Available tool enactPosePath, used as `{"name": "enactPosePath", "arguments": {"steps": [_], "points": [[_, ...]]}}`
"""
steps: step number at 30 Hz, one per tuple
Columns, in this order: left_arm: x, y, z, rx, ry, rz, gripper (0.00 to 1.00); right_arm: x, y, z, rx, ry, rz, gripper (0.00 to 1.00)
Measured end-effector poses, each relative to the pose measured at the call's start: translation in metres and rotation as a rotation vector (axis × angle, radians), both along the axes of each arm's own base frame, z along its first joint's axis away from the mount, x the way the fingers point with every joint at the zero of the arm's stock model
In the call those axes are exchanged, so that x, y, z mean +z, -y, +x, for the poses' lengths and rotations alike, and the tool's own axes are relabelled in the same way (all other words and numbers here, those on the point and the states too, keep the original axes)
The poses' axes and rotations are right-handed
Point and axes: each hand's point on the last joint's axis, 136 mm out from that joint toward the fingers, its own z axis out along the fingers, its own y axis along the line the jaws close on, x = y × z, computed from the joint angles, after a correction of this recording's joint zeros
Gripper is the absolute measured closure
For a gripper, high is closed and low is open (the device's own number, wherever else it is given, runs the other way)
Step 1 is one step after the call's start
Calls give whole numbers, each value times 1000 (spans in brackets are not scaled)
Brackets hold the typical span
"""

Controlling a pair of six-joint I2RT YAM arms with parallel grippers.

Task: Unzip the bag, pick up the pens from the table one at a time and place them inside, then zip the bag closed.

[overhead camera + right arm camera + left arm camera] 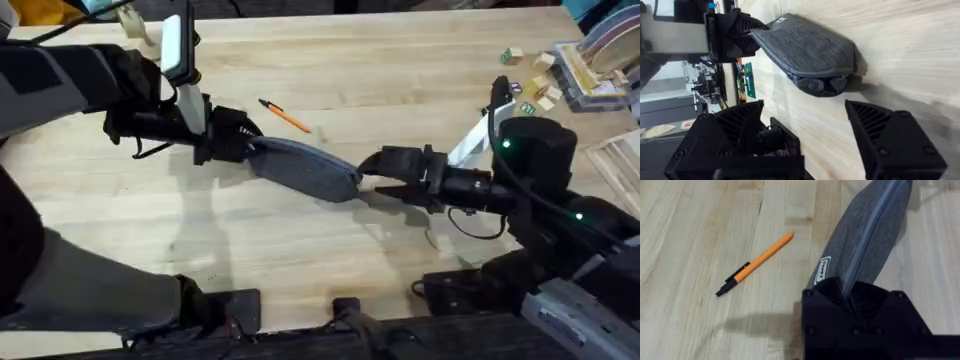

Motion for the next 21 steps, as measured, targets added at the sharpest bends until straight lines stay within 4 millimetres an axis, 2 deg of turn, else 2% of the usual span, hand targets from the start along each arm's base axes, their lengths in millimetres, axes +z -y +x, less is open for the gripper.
{"name": "enactPosePath", "arguments": {"steps": [12,14,17,21], "points": [[0,0,1,-1,5,0,958,10,-2,10,-19,45,19,4],[0,0,1,-1,5,0,958,8,-4,11,-15,39,19,4],[0,0,1,-1,6,0,958,-4,-8,9,-10,-13,0,4],[0,0,1,-1,6,0,958,-5,-15,12,5,-5,3,4]]}}
